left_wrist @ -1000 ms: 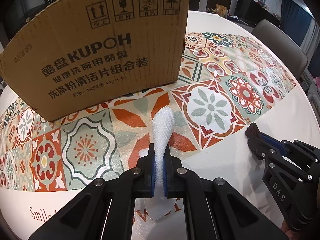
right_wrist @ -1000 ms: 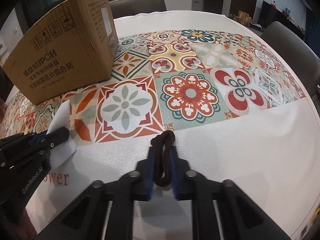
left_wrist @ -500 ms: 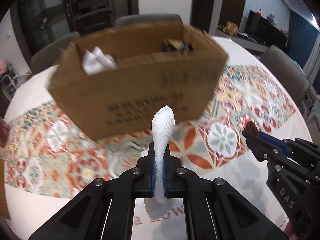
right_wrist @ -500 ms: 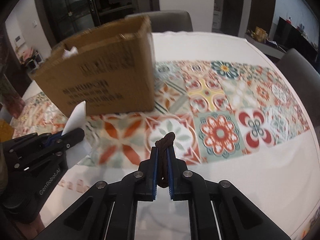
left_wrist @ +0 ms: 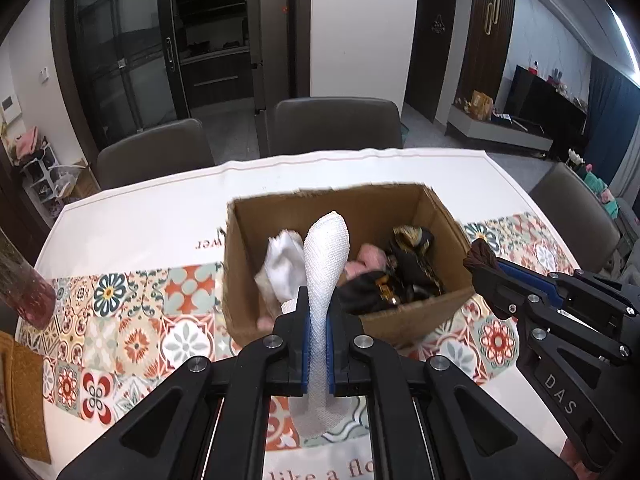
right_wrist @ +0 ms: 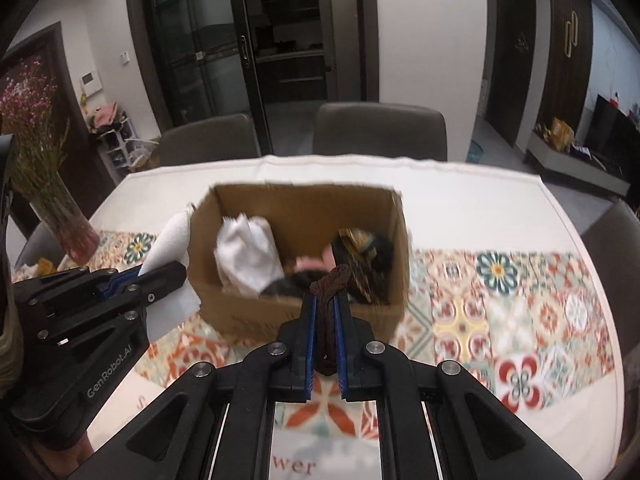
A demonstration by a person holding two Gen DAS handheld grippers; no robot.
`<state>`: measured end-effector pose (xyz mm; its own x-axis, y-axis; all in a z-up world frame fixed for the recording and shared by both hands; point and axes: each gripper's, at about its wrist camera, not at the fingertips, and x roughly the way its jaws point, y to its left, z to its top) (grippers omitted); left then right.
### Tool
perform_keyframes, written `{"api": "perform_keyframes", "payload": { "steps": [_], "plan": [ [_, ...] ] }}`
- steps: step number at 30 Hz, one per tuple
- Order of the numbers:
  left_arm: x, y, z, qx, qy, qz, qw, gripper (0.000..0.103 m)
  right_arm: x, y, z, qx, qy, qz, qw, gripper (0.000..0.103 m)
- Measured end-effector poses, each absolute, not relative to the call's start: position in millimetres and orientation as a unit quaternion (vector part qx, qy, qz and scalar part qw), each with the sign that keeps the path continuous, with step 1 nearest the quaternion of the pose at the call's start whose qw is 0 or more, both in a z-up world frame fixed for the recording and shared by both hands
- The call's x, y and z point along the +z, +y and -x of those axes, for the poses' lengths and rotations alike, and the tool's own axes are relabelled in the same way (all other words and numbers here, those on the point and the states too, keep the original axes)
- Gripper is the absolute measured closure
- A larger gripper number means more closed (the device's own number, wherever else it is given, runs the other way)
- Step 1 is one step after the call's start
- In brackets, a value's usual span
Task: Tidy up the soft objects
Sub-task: 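Lift the white cloth and hair tie and carry them over the box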
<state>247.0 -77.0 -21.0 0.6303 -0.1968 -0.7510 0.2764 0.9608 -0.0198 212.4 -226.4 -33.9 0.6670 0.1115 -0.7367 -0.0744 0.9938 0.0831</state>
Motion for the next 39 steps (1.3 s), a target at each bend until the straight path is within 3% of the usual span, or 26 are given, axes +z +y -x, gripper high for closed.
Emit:
{"api": "perform_keyframes", "payload": {
  "steps": [34,37,39],
  "plan": [
    [-58.8,-79.8,-327.6,-0.121,0.449,-0.050,0.884,0.094,-66.9,-216.5,-306.2,0.057,0.466,-0.021,0.882,0.092],
    [-57.2,-80.0,-326.9,-0.112,0.446,-0.055,0.886,0.087,-66.4,-216.6,-306.4,0.056,0.467,-0.022,0.882,0.092],
    [-55.7,-79.7,-325.5,-0.108,0.443,-0.056,0.888,0.070,-64.8,-217.3,-306.1,0.054,0.465,-0.022,0.883,0.092]
  ]
}}
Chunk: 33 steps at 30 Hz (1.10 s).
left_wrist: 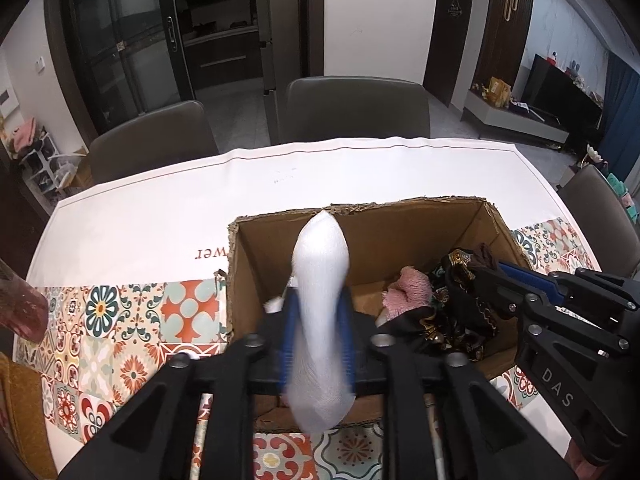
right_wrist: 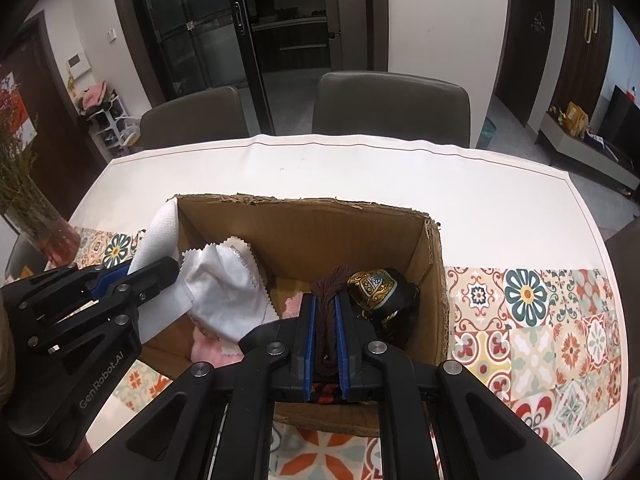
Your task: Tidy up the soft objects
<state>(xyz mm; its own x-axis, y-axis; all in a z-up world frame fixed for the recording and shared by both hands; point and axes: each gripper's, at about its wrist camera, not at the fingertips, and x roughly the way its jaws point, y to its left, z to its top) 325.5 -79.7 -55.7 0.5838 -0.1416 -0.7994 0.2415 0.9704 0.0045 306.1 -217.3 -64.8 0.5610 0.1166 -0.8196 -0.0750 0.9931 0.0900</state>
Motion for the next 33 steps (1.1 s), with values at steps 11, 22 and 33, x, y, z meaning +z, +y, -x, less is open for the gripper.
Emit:
{"api": "perform_keyframes", "payload": {
  "steps": [11,22,33],
  "plan": [
    [-44.5,-73.0,-315.7,-0.079,0.432,-0.064,0.896,0.037,-55.0,-219.9,-298.7,0.034,0.457,-0.022,0.888,0.049],
    [-33.2,-69.0,-303.5,-0.065,0.421,-0.074,0.902,0.028,-41.2,-222.2,-287.7,0.020,0.445,-0.019,0.895,0.039],
    [-16.6,-59.6,-275.4,-0.050,0.407,-0.073,0.909,0.022,-24.0,-220.0,-263.8,0.017,0.434,-0.014,0.901,0.039]
  ]
}}
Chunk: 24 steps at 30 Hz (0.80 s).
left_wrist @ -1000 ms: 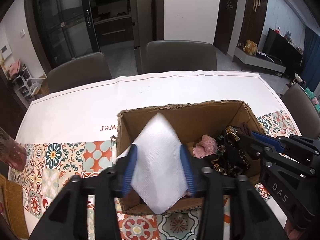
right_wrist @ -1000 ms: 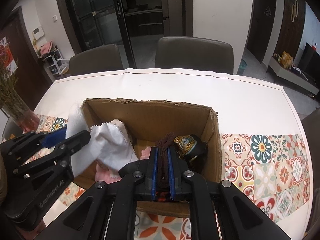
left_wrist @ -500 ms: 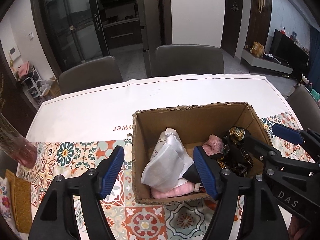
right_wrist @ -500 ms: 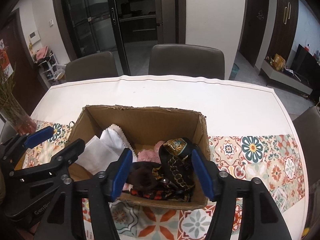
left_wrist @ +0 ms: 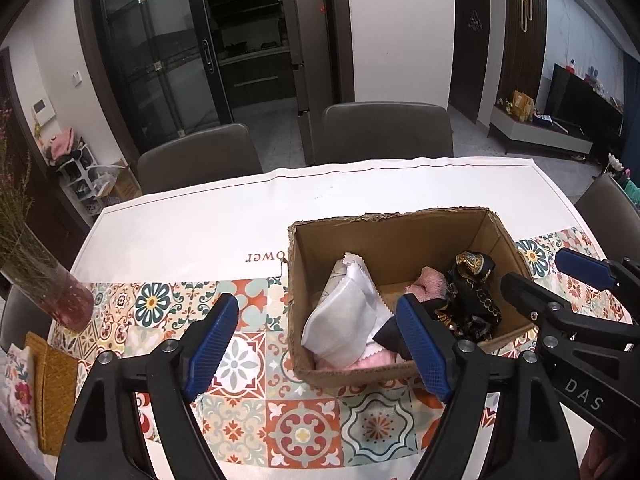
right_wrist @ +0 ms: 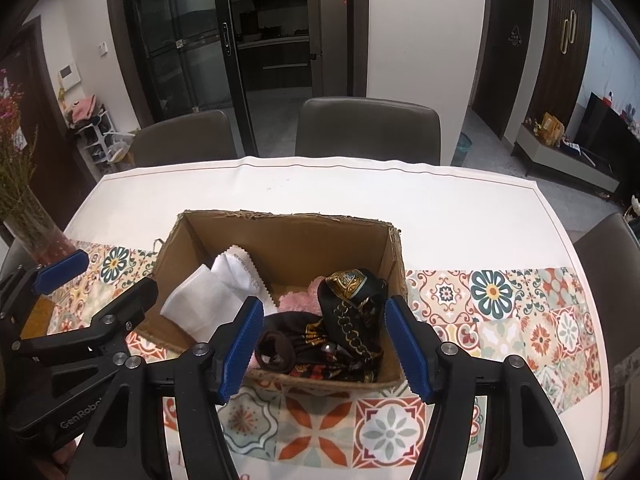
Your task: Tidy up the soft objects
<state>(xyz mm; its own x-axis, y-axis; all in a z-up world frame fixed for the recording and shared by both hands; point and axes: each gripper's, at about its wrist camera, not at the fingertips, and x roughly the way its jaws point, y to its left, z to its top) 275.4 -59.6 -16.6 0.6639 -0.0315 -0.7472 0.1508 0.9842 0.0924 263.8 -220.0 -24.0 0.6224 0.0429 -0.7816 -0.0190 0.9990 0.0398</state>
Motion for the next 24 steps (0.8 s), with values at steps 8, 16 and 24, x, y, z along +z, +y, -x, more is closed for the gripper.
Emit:
{"api": "perform_keyframes", "payload": {
  "steps": [8,16,24],
  "plan": [
    [-3.6,-55.0,-247.2,-0.050,0.396,-0.070,0.914,0.019,-8.2,-217.8,-236.7,0.013,0.420,-0.010,0.907,0.038],
    [5.2,-49.1,-214.6,-0.045,0.387,-0.069,0.918,0.017,-0.2,-216.4,-206.7,0.011,0.415,-0.008,0.910,0.038],
    [3.6,-43.4,-182.5,-0.034,0.384,-0.071,0.920,0.011,3.8,-211.5,-176.3,0.005,0.405,0.003,0.914,0.031]
  ]
}}
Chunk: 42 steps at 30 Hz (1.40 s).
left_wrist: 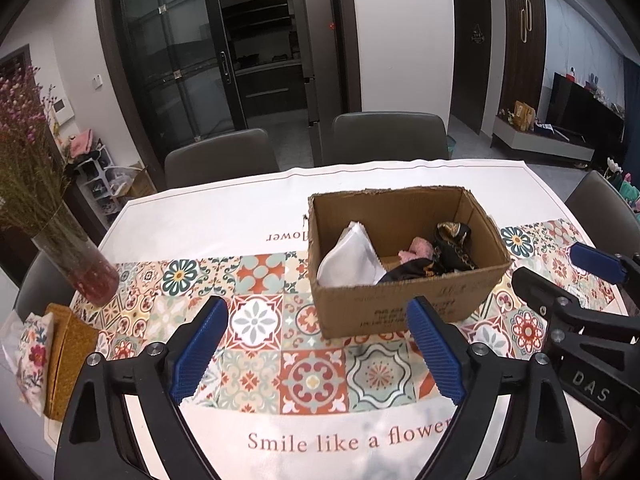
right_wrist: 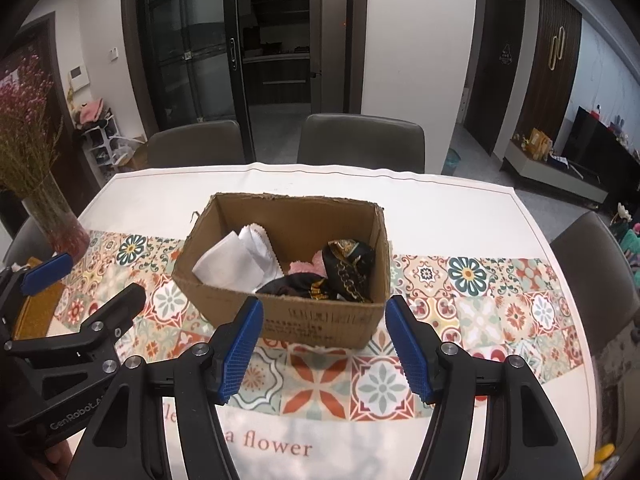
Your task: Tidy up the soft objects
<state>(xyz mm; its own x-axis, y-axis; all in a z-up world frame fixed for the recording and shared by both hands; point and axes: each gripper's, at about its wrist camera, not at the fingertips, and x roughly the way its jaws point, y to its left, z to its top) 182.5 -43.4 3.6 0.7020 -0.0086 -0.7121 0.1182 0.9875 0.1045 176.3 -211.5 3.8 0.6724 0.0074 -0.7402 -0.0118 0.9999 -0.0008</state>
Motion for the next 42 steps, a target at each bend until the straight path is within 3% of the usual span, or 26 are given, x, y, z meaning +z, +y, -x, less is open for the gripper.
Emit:
{"api": "perform_keyframes", "payload": {
  "steps": [2,17,42],
  "plan": [
    [2.0,-41.5,-175.2,-0.032,0.384,-0.072,0.920,0.010,3.1,-210.1,-168.6,0.002,0.402,0.007,0.916,0.027],
    [-9.6,-25.7,-129.0,-0.020,0.387,-0.066,0.920,0.004,-7.8,-197.5,-119.4,0.002,0.399,0.005,0.917,0.026],
    [-25.1,-20.8,-78.5,-0.003,0.396,-0.063,0.916,0.003,-22.2,-195.1,-66.6,0.006,0.398,-0.015,0.917,0.026]
  ]
}}
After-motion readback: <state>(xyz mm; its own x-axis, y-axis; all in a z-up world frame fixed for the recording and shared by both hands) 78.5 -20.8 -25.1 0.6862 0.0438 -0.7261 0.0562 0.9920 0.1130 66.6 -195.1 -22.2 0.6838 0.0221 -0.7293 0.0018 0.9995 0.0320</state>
